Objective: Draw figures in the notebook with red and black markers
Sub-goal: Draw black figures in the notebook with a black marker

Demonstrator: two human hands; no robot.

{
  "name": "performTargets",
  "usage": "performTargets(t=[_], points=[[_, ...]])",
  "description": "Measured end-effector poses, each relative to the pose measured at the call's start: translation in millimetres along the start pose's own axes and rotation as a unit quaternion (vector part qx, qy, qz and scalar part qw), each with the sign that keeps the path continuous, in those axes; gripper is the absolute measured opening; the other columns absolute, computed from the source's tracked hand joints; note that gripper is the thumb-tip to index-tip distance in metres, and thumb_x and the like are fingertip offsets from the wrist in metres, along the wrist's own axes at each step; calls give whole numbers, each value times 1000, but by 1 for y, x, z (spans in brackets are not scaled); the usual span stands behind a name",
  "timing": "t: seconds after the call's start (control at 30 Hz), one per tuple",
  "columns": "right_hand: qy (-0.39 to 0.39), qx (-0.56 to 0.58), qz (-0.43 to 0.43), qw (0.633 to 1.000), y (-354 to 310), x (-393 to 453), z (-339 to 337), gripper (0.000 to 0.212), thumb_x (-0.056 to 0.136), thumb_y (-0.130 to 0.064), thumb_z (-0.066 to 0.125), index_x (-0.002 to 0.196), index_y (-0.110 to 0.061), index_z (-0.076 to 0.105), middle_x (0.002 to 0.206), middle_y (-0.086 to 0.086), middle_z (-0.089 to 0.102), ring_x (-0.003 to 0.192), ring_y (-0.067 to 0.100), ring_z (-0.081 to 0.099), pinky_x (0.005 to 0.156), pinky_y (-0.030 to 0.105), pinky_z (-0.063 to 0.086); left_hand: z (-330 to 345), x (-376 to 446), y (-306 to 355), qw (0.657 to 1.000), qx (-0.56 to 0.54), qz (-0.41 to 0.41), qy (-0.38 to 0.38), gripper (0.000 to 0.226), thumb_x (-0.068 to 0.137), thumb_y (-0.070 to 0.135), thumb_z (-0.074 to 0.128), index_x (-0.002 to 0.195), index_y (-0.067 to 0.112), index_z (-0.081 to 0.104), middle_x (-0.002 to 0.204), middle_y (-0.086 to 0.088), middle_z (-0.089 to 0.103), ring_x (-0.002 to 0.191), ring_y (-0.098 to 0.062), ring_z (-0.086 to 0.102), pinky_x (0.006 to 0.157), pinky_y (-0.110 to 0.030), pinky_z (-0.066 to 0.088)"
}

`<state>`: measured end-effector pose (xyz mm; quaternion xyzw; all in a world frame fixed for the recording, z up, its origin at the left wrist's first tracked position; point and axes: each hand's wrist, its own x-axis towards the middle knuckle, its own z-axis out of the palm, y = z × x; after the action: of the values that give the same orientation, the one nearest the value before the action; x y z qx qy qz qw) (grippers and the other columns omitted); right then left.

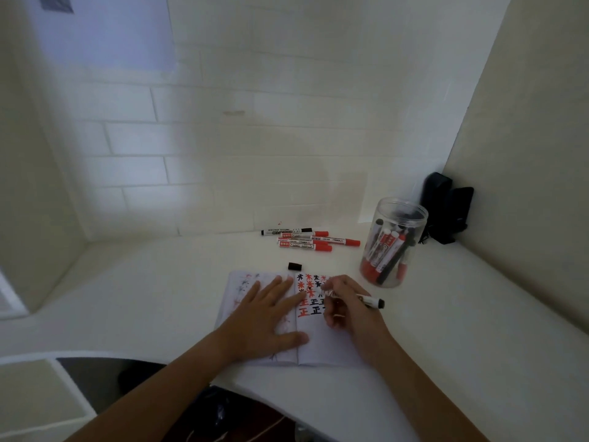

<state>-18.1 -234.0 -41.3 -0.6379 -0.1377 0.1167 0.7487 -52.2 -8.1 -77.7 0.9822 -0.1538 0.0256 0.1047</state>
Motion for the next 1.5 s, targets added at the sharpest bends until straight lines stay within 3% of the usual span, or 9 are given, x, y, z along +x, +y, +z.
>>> performTargets(t=[0.1,0.2,0.3,0.47,0.63,0.9,1.1,1.27,1.5], points=[[-2,-59,8,998,-2,-4,6,10,103,-12,57,110,-14,63,76,15,67,61,28,62,49,28,43,-1,0,1,1000,-10,-2,1,93,78,95,19,157,48,5,167,13,-11,151,-7,-20,124,-43,-11],[9,-99,5,995,1,-5,8,2,98,-11,67,99,-9,65,69,12,66,56,25,62,44,26,42,-1,1,1,1000,-12,-6,3,93,77,95,22,157,48,6,167,13,-10,151,-6,-19,124,-45,-9],[39,-180,-22,983,9,-4,10,23,97,-20,71,89,-3,58,54,7,57,41,19,49,41,23,38,0,1,1,1000,-20,-9,7,92,79,93,28,157,49,6,167,14,-9,151,-5,-18,125,-45,-8],[44,-248,-42,967,14,-8,18,19,97,-13,69,87,-4,55,60,17,64,36,23,53,36,22,38,3,3,0,1000,-20,-11,12,90,81,89,36,157,49,9,167,14,-9,151,-4,-18,124,-45,-8],[45,-264,-38,963,14,-10,18,22,95,-12,70,87,0,54,60,21,63,37,15,57,35,24,41,5,4,-1,999,-31,-11,16,91,79,90,36,156,49,11,167,14,-7,152,-5,-16,125,-46,-7],[41,-271,-34,961,14,-9,19,23,94,-15,72,87,-1,55,61,18,65,39,16,59,38,26,42,3,3,1,1000,-23,-14,10,94,76,93,29,157,49,10,168,13,-7,152,-5,-16,125,-45,-7],[83,-253,-6,964,14,-10,16,20,92,-12,69,85,0,55,55,22,64,39,21,56,39,27,43,2,3,1,999,-34,-15,8,99,70,98,22,156,49,11,167,14,-7,151,-4,-16,125,-44,-7],[64,-243,-11,968,12,-10,16,20,94,-11,69,86,1,54,62,25,63,40,19,58,39,26,43,2,3,1,999,-38,-13,9,98,72,97,24,157,49,11,167,14,-7,152,-4,-16,125,-45,-7],[53,-252,-3,966,11,-10,16,21,93,-9,67,77,-8,53,60,19,65,39,20,57,40,25,42,1,2,1,999,-35,-10,7,98,72,97,23,157,48,10,167,14,-7,152,-5,-16,125,-44,-7]])
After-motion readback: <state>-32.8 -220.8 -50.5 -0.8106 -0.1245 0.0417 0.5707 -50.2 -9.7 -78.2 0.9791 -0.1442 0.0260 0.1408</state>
